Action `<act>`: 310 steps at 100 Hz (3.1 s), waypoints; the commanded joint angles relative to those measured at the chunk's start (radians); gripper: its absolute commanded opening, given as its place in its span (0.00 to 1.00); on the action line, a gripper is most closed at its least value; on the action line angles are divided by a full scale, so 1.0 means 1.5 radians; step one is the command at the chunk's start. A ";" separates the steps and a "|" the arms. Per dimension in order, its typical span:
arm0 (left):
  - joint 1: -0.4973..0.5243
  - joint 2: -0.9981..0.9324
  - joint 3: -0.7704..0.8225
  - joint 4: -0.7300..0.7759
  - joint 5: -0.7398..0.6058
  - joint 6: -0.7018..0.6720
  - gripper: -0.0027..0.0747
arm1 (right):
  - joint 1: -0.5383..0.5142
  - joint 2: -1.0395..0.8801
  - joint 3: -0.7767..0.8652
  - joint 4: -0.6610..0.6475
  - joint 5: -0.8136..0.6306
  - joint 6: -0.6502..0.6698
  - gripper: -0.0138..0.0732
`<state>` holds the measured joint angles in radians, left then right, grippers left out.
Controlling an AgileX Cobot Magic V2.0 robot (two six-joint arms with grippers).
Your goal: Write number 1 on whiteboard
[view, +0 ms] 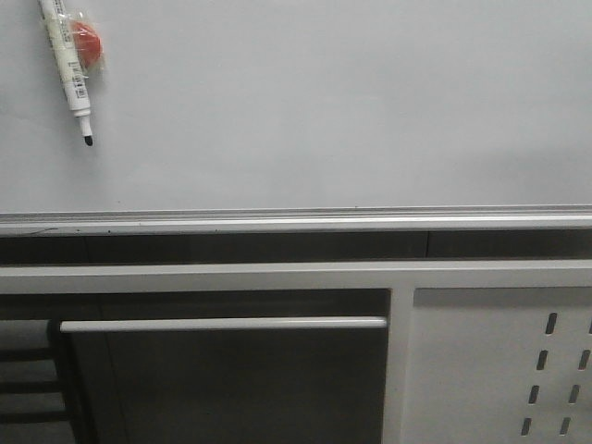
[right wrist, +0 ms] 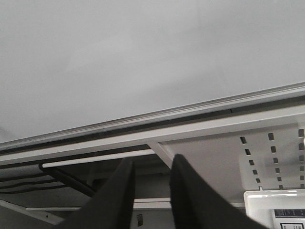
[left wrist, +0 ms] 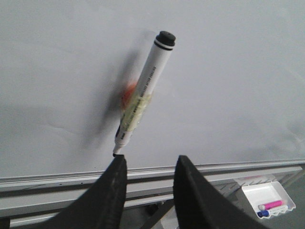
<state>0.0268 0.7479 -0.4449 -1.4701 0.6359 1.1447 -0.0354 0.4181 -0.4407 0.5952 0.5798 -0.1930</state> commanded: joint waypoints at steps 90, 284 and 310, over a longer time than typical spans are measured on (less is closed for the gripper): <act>-0.304 0.167 -0.125 -0.054 -0.366 0.193 0.33 | -0.003 0.009 -0.024 0.020 -0.055 -0.009 0.35; -0.520 0.325 -0.228 0.127 -0.044 0.193 0.01 | -0.003 0.240 -0.185 0.408 0.358 -0.468 0.35; -0.574 0.376 -0.267 0.150 -0.033 0.185 0.01 | 0.045 0.341 -0.306 0.355 0.446 -0.468 0.35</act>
<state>-0.8159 1.3138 -0.7993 -1.2145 0.5803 1.4327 -0.0087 0.8980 -0.8237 1.1127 1.2052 -0.8785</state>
